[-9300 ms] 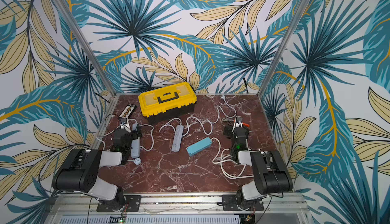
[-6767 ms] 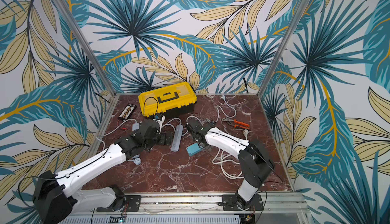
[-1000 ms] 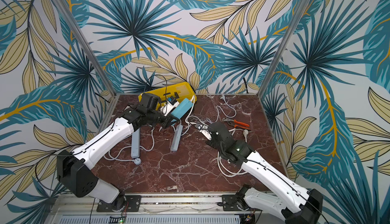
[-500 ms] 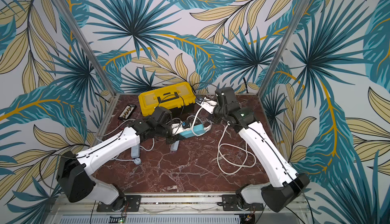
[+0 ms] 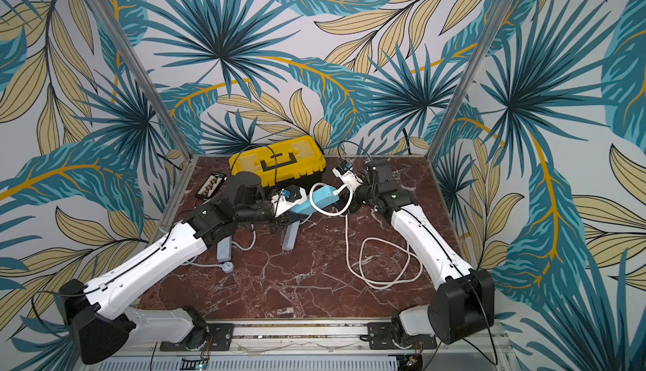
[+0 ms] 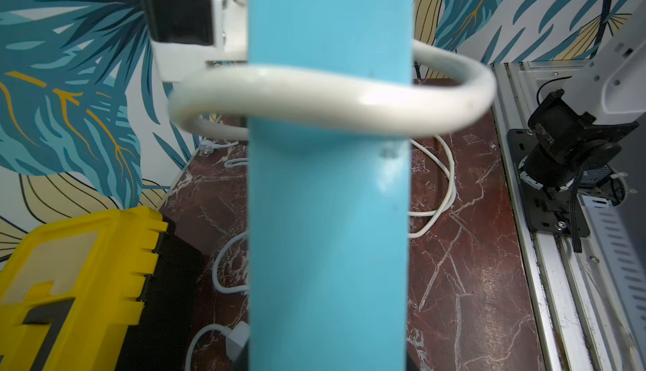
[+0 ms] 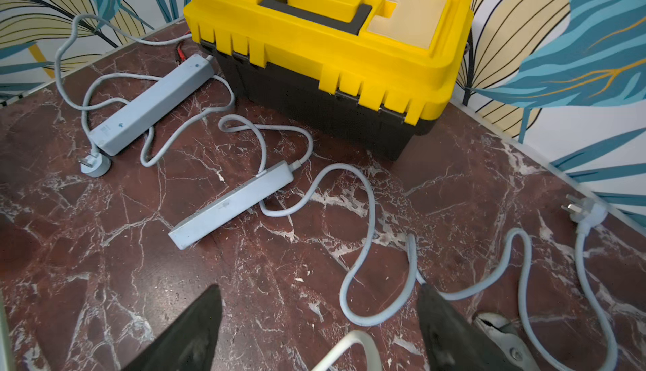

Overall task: Wrap the cord around the power strip
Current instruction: Wrap the power cord around the power strip.

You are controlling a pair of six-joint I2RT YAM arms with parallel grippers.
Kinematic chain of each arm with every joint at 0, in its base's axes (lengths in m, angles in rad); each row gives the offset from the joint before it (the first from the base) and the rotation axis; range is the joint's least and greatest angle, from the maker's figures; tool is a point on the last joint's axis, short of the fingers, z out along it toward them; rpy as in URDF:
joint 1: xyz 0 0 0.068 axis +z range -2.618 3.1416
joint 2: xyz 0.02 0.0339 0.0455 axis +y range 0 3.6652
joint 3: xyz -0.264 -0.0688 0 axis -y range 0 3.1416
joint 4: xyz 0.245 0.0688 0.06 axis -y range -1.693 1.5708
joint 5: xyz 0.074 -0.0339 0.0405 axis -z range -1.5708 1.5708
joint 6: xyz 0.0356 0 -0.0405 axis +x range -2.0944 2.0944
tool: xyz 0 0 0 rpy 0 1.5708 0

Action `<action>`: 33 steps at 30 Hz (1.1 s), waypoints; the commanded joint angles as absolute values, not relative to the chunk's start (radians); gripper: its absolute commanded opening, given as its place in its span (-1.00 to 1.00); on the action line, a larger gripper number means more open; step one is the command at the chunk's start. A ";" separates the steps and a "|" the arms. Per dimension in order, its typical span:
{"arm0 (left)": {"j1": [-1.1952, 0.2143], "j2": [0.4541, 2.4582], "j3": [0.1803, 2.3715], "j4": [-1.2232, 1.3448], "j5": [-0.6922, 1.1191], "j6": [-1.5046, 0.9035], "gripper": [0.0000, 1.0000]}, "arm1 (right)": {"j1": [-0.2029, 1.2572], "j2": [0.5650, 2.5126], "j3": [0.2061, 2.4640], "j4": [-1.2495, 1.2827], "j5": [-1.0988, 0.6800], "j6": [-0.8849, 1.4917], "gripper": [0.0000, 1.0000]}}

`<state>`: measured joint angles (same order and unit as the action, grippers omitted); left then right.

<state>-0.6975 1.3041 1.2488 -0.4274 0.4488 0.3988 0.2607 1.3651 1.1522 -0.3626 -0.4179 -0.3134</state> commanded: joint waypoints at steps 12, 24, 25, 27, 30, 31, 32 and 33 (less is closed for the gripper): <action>-0.689 1.342 1.433 -0.437 0.467 0.140 -1.00 | 0.256 1.253 0.727 0.214 -0.167 0.126 0.93; -0.582 1.376 1.496 -0.469 0.302 -0.011 -1.00 | 0.293 1.370 0.679 0.302 -0.028 0.142 -0.56; -0.555 1.386 1.507 -0.475 0.286 -0.034 -1.00 | 0.313 1.344 0.675 0.263 -0.001 0.122 -0.64; -0.514 1.412 1.537 -0.496 0.276 -0.047 -1.00 | 0.359 1.285 0.670 0.189 0.041 0.066 -0.80; -0.471 1.465 1.586 -0.533 0.222 -0.029 -1.00 | 0.465 1.209 0.723 0.011 0.138 -0.068 -0.93; -0.460 1.489 1.614 -0.555 0.198 -0.014 -1.00 | 0.504 1.190 0.750 -0.055 0.174 -0.118 -0.97; -0.456 1.516 1.642 -0.584 0.164 0.024 -1.00 | 0.543 1.171 0.779 -0.116 0.221 -0.172 -1.00; -0.456 1.542 1.665 -0.607 0.121 0.058 -1.00 | 0.569 1.154 0.806 -0.166 0.250 -0.214 -1.00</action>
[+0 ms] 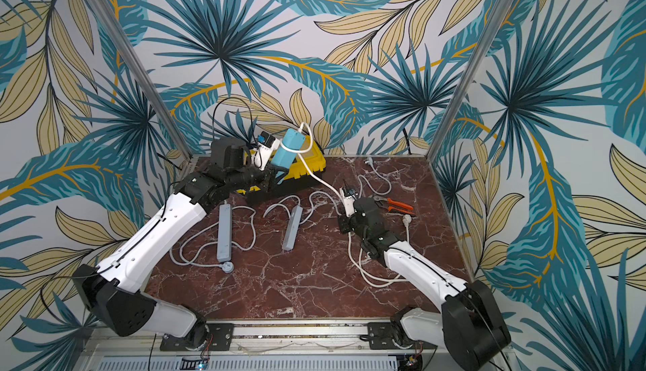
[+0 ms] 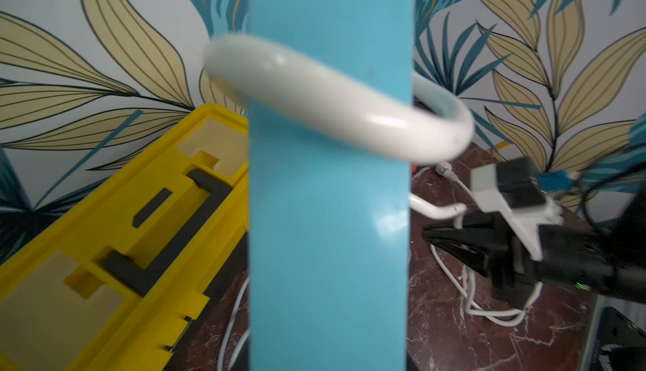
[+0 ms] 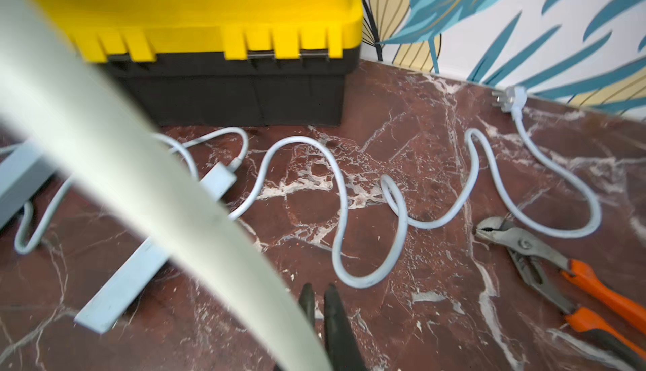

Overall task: Wrap the cord around the power strip
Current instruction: Wrap the power cord around the power strip.

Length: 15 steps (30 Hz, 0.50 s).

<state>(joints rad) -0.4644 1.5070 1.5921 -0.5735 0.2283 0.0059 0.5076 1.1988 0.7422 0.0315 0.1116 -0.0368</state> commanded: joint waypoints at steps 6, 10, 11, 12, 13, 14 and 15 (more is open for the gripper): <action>-0.461 1.663 1.694 -0.697 -0.040 0.236 -1.00 | 0.696 1.027 0.990 -0.400 0.280 -0.515 -1.00; -0.525 1.651 1.609 -0.707 0.037 0.373 -1.00 | 0.710 1.032 1.140 -0.463 0.233 -0.621 -1.00; -0.545 1.638 1.583 -0.710 0.072 0.406 -1.00 | 0.707 1.042 1.173 -0.463 0.225 -0.635 -1.00; -0.564 1.621 1.551 -0.710 0.124 0.439 -1.00 | 0.701 1.065 1.215 -0.472 0.206 -0.655 -1.00; -0.582 1.600 1.517 -0.715 0.196 0.479 -1.00 | 0.688 1.094 1.261 -0.489 0.182 -0.667 -1.00; -0.600 1.578 1.483 -0.720 0.260 0.522 -1.00 | 0.672 1.123 1.307 -0.504 0.159 -0.667 -1.00; -0.614 1.550 1.449 -0.718 0.328 0.562 -1.00 | 0.649 1.158 1.354 -0.524 0.123 -0.661 -1.00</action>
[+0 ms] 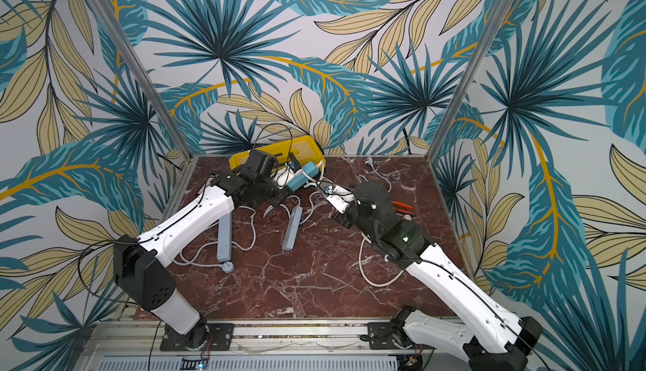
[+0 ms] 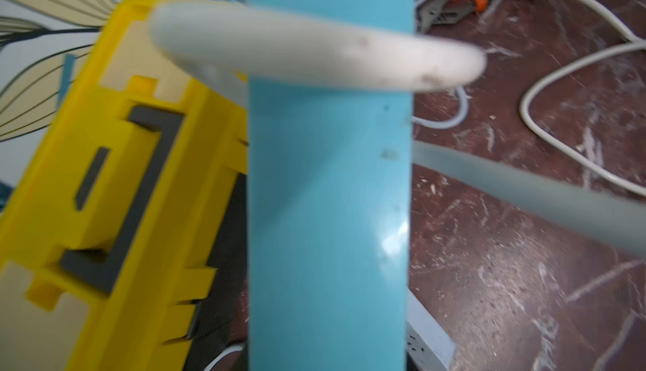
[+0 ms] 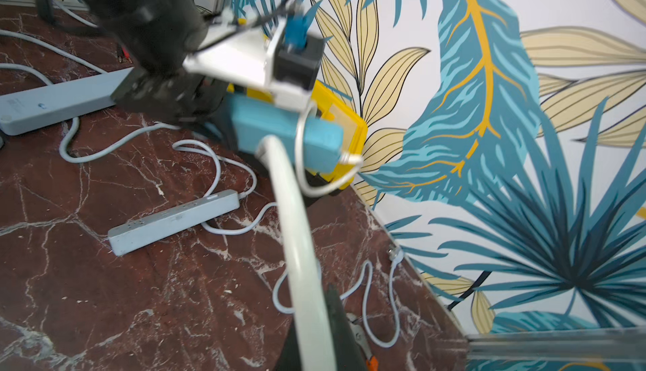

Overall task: Wrap the cord around the power strip
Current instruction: Wrap the power cord around the power strip.

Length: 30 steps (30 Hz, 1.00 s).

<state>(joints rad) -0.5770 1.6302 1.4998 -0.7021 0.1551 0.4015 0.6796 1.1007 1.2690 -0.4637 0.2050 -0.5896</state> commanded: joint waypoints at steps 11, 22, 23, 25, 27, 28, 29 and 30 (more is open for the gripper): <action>-0.666 1.430 1.385 -0.716 0.745 0.578 -1.00 | 0.374 1.514 1.602 -0.504 -0.378 -0.430 -1.00; -0.604 1.382 1.526 -0.541 0.629 0.116 -1.00 | 0.318 1.375 1.211 -0.157 -0.482 -0.129 0.37; -0.604 1.387 1.539 -0.542 0.635 0.098 -1.00 | 0.314 1.352 1.177 -0.146 -0.474 -0.119 0.42; -0.607 1.403 1.568 -0.542 0.652 0.068 -1.00 | 0.311 1.312 1.117 -0.142 -0.452 -0.108 0.52; -0.608 1.416 1.590 -0.541 0.644 0.043 -1.00 | 0.311 1.274 1.057 -0.126 -0.432 -0.093 0.56; -0.610 1.419 1.597 -0.542 0.634 0.035 -1.00 | 0.311 1.253 1.027 -0.114 -0.423 -0.083 0.57; -0.611 1.422 1.605 -0.542 0.614 0.019 -1.00 | 0.311 1.227 0.995 -0.097 -0.407 -0.067 0.58; -0.610 1.424 1.610 -0.541 0.603 0.009 -1.00 | 0.311 1.202 0.965 -0.081 -0.399 -0.051 0.59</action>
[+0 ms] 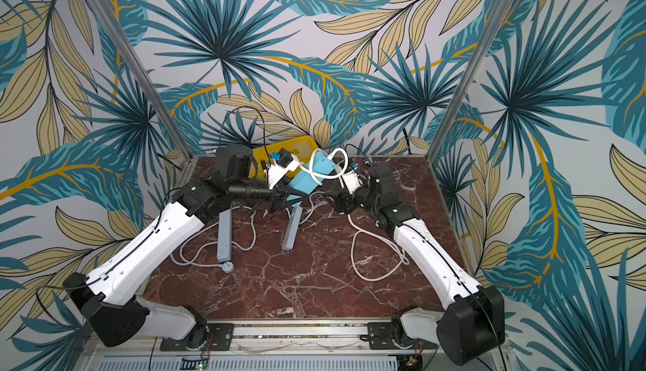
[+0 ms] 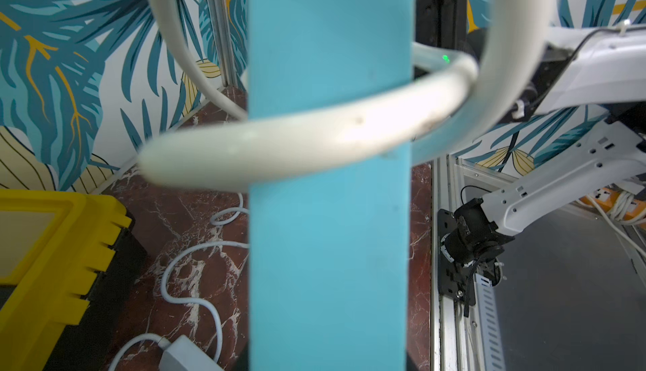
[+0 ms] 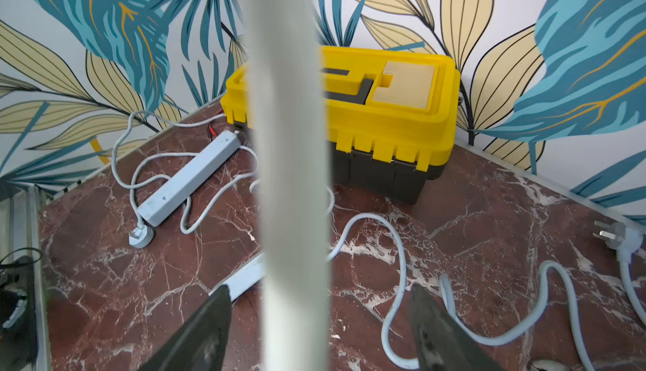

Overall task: Wrap the cord around the power strip
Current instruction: Wrap the power cord around the power strip.

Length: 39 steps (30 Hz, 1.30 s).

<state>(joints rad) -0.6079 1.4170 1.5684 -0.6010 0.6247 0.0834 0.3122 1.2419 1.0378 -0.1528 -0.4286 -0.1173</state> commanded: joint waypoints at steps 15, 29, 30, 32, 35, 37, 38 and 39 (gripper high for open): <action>-0.610 1.433 1.638 -0.542 0.538 -0.054 -1.00 | 0.312 1.151 0.729 -0.076 -0.160 -0.055 0.22; -0.356 1.669 1.748 -0.541 0.373 -0.212 -1.00 | 0.643 1.114 0.849 -0.525 0.172 -0.361 -1.00; -0.357 1.682 1.756 -0.543 0.378 -0.208 -1.00 | 0.678 1.110 0.880 -0.559 0.176 -0.385 -1.00; -0.359 1.703 1.756 -0.553 0.379 -0.182 -1.00 | 0.738 1.085 0.938 -0.599 0.174 -0.451 -1.00; -0.410 1.737 1.750 -0.637 0.301 -0.046 -1.00 | 0.782 1.061 1.051 -0.631 0.156 -0.555 -1.00; -0.463 1.749 1.721 -0.685 0.264 0.066 -1.00 | 0.782 1.067 1.130 -0.643 0.146 -0.610 -1.00; -0.490 1.748 1.693 -0.697 0.256 0.116 -1.00 | 0.782 1.072 1.166 -0.648 0.143 -0.639 -1.00; -0.511 1.740 1.657 -0.699 0.263 0.158 -1.00 | 0.781 1.080 1.200 -0.644 0.148 -0.665 -1.00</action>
